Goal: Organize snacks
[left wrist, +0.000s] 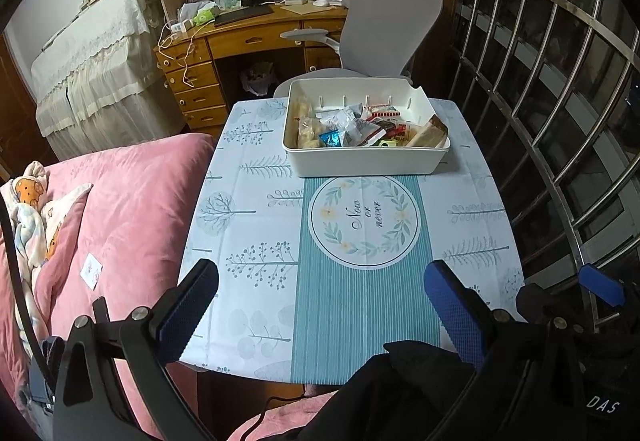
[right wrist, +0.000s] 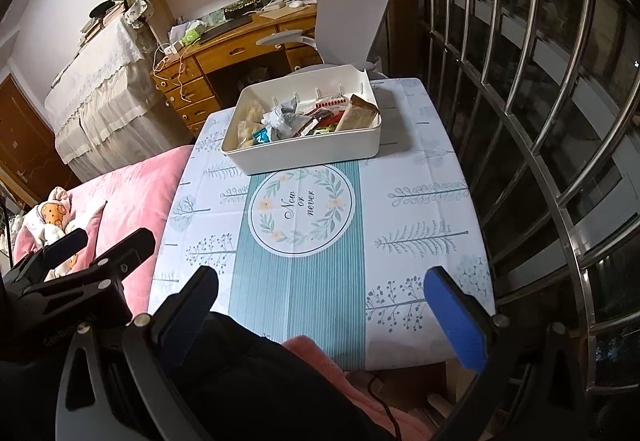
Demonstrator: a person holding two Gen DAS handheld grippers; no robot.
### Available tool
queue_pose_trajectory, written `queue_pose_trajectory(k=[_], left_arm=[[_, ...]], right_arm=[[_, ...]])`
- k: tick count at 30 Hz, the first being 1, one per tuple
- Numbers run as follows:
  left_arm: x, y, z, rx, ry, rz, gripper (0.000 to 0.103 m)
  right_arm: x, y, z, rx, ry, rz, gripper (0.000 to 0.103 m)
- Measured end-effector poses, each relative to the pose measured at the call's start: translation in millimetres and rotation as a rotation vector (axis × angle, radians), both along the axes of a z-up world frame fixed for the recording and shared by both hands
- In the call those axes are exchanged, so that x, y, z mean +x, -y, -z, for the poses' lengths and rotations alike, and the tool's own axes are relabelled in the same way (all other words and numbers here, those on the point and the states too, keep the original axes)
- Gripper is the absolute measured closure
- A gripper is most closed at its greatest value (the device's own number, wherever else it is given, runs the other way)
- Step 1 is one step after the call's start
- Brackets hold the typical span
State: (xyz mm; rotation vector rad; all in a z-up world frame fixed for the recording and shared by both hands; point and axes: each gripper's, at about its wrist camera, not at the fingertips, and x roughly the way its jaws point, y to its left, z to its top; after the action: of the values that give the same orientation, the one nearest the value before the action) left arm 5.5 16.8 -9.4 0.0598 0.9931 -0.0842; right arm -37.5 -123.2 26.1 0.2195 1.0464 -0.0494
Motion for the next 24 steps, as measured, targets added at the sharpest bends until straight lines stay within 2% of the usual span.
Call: queue_pose_trajectory(k=[12,24], left_arm=[[5.5,5.6,16.1,-0.022,-0.063,-0.006,0.001],[9.4,8.8,20.5,-0.01,-0.077,-0.021,0.001]], right_arm=[[3.5,1.8,7.0,-0.017,-0.056,-0.008,0.0],[7.5,4.9,11.9,-0.013,-0.077,-0.019,0.0]])
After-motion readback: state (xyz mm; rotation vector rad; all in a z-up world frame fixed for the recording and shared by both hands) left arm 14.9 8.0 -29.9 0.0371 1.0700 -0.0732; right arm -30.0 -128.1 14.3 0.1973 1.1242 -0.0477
